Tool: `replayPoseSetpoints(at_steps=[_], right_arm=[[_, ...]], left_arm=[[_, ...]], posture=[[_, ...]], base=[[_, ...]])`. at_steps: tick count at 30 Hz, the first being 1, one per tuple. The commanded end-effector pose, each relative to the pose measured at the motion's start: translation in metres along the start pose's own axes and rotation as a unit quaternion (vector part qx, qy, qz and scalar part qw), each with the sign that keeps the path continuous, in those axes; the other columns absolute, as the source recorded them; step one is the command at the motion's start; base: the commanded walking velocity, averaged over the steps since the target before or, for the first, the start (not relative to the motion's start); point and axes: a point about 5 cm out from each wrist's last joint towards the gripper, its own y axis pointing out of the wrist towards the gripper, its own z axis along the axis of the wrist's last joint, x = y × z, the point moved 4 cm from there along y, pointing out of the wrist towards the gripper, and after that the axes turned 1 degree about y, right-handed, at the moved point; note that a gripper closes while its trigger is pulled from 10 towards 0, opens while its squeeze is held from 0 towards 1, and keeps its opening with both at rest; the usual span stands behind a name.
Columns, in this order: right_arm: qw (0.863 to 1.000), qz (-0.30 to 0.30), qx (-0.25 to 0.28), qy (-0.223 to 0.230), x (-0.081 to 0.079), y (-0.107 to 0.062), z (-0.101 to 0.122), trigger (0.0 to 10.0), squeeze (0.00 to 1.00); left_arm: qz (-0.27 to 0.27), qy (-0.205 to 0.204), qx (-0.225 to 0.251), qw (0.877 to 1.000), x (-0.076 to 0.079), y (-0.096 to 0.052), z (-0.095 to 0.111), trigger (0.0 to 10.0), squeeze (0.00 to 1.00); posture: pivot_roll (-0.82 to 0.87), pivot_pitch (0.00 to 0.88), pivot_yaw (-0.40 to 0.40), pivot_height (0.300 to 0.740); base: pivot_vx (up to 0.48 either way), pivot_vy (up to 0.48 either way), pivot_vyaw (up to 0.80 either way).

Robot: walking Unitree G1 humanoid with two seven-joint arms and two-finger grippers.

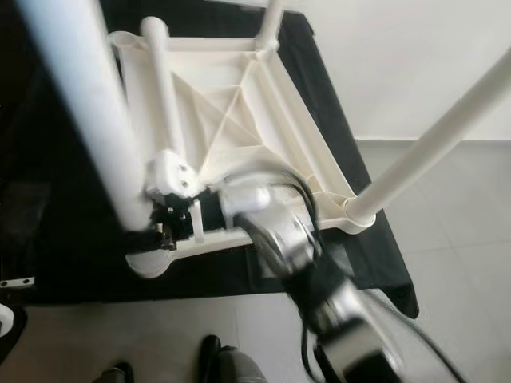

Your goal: Building children table

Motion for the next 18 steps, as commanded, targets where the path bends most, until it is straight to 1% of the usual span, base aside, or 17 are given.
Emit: replayPoseSetpoints(at_steps=[1,2,5,6,7,8,9,10,11,12,13,15,16,17,18], right_arm=[[0.977,-0.145,-0.138,0.069,0.001,-0.016,-0.071,10.0,0.0],[0.969,-0.183,-0.148,0.072,-0.003,-0.015,-0.08,10.0,0.0],[0.969,-0.183,-0.148,0.072,-0.003,-0.015,-0.08,10.0,0.0],[0.962,-0.214,-0.148,0.082,0.0,-0.009,-0.084,10.0,0.0],[0.962,-0.214,-0.148,0.082,0.0,-0.009,-0.084,10.0,0.0],[0.955,-0.245,-0.144,0.088,0.01,-0.002,-0.087,10.0,0.0],[0.949,-0.267,-0.138,0.095,0.019,0.002,-0.088,10.0,0.0],[0.949,-0.267,-0.138,0.095,0.019,0.002,-0.088,10.0,0.0],[0.945,-0.281,-0.134,0.098,0.026,0.003,-0.088,10.0,0.0],[0.945,-0.281,-0.134,0.098,0.026,0.003,-0.088,10.0,0.0],[0.94,-0.299,-0.132,0.101,0.03,0.002,-0.088,10.0,0.0],[0.94,-0.299,-0.132,0.101,0.03,0.002,-0.088,10.0,0.0],[0.938,-0.304,-0.129,0.102,0.031,0.0,-0.088,10.0,0.0],[0.933,-0.32,-0.13,0.105,0.031,-0.002,-0.088,10.0,0.0],[0.928,-0.332,-0.131,0.108,0.031,-0.005,-0.088,10.0,0.0]], left_arm=[[-0.001,0.003,0.005,1.0,-0.002,0.005,0.0,10.0,0.0],[-0.003,0.0,0.014,1.0,-0.002,0.01,0.004,10.0,0.0],[-0.003,0.0,0.014,1.0,-0.002,0.01,0.004,10.0,0.0],[-0.008,-0.003,0.029,1.0,-0.001,0.016,0.011,10.0,0.0],[-0.008,-0.003,0.029,1.0,-0.001,0.016,0.011,10.0,0.0],[-0.03,-0.013,0.056,0.998,0.002,0.023,0.024,10.0,0.0],[-0.06,-0.029,0.081,0.994,0.007,0.029,0.036,10.0,0.0],[-0.06,-0.029,0.081,0.994,0.007,0.029,0.036,10.0,0.0],[-0.087,-0.037,0.109,0.99,0.01,0.032,0.05,10.0,0.0],[-0.087,-0.037,0.109,0.99,0.01,0.032,0.05,10.0,0.0],[-0.142,-0.055,0.151,0.977,0.017,0.036,0.072,10.0,0.0],[-0.142,-0.055,0.151,0.977,0.017,0.036,0.072,10.0,0.0],[-0.172,-0.06,0.171,0.968,0.022,0.037,0.084,10.0,0.0],[-0.213,-0.076,0.191,0.955,0.029,0.036,0.096,10.0,0.0],[-0.273,-0.095,0.214,0.933,0.041,0.031,0.111,10.0,0.0]], posture=[[0.05,0.275,-0.202,0.74],[0.05,0.269,-0.197,0.74],[0.05,0.269,-0.197,0.74],[0.06,0.253,-0.18,0.74],[0.06,0.253,-0.18,0.74],[0.08,0.213,-0.159,0.74],[0.09,0.197,-0.157,0.74],[0.09,0.197,-0.157,0.74],[0.09,0.197,-0.157,0.74],[0.09,0.197,-0.157,0.74],[0.09,0.175,-0.15,0.74],[0.09,0.175,-0.15,0.74],[0.09,0.175,-0.15,0.74],[0.09,0.157,-0.149,0.74],[0.09,0.149,-0.146,0.74]], base=[[0.0,0.0,0.0],[0.0,0.0,0.0],[0.0,0.0,0.0],[0.0,0.0,0.0],[0.0,0.0,0.0],[0.0,0.0,0.0],[0.0,0.0,0.0],[0.0,0.0,0.0],[0.0,0.0,0.0],[0.0,0.0,0.0],[0.0,0.0,0.0],[0.0,0.0,0.0],[0.0,0.0,0.0],[0.0,0.0,0.0],[0.0,0.0,0.0]])
